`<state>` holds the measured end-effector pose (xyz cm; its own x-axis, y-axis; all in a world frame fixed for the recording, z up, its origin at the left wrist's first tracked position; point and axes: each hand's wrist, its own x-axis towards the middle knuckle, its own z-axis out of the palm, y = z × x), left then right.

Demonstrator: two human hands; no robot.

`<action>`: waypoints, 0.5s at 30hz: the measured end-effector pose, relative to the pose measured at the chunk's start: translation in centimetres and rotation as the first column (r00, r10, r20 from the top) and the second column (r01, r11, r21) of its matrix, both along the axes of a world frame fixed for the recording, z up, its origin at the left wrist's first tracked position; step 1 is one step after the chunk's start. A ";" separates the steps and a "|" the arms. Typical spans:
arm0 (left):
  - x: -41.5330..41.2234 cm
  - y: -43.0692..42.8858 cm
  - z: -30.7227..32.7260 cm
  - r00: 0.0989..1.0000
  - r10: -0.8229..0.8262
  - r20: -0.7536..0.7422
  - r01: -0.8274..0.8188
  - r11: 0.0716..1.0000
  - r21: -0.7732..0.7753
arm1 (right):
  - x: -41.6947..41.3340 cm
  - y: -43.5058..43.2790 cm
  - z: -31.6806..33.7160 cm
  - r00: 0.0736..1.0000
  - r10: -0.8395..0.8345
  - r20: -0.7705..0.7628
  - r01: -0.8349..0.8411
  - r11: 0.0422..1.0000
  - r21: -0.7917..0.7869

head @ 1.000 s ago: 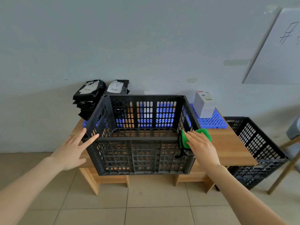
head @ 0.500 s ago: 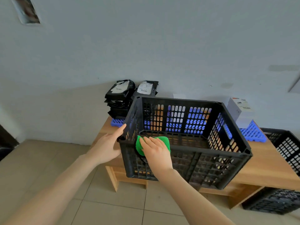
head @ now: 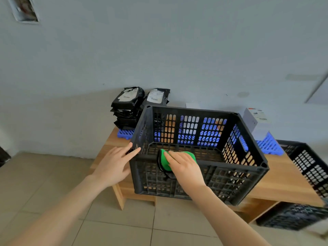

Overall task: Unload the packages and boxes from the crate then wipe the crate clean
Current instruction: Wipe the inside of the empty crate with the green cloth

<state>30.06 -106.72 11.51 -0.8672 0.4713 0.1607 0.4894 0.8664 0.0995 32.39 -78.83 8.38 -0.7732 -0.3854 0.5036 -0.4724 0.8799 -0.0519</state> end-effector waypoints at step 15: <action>0.5 2.6 0.4 0.943 0.219 0.249 -0.243 0.968 0.070 | 7.1 22.0 0.7 0.918 -0.390 0.079 0.398 0.903 -0.161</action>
